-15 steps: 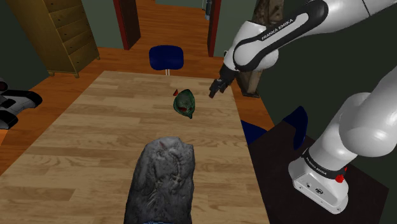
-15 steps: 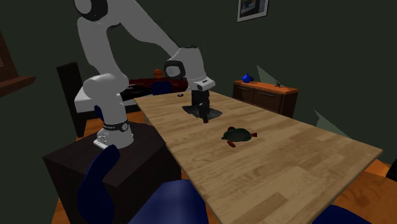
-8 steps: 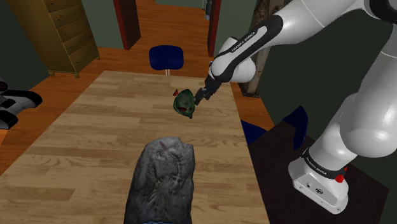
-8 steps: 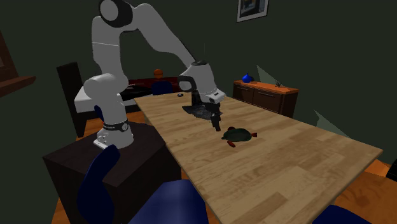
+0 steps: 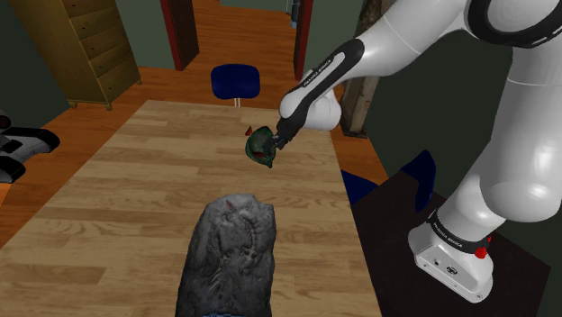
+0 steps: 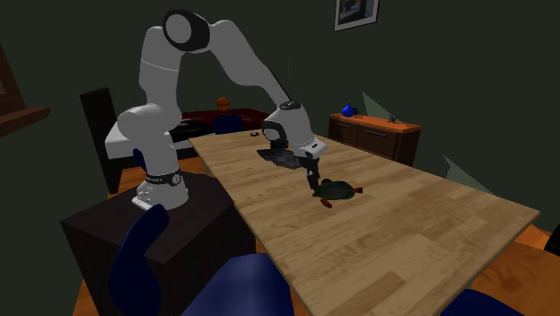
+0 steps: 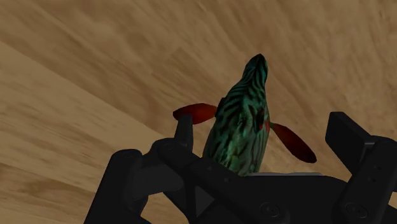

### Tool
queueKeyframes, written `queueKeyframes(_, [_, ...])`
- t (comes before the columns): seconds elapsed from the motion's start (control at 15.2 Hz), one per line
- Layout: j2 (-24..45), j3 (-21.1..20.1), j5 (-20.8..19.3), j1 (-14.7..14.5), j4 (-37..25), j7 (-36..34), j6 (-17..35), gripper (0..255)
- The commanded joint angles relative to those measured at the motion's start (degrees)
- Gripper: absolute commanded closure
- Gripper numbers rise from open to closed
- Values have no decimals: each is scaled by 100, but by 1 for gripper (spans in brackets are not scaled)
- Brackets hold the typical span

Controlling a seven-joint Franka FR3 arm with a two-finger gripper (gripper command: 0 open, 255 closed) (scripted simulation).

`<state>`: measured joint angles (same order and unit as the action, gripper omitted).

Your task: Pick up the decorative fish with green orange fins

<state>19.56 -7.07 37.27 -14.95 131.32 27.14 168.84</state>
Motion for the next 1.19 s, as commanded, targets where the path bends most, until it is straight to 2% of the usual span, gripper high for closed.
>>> queueKeyframes(0.0, [152, -109, 131, 89, -37, 154, 122, 0])
queueKeyframes(0.26, [357, -255, 277, 203, -92, 332, 281, 0])
queueKeyframes(0.33, [364, -258, 280, 206, -95, 337, 285, 255])
queueKeyframes(0.92, [357, -255, 277, 203, -92, 332, 281, 255])
queueKeyframes(1.12, [119, -82, 110, 66, -29, 127, 95, 255])
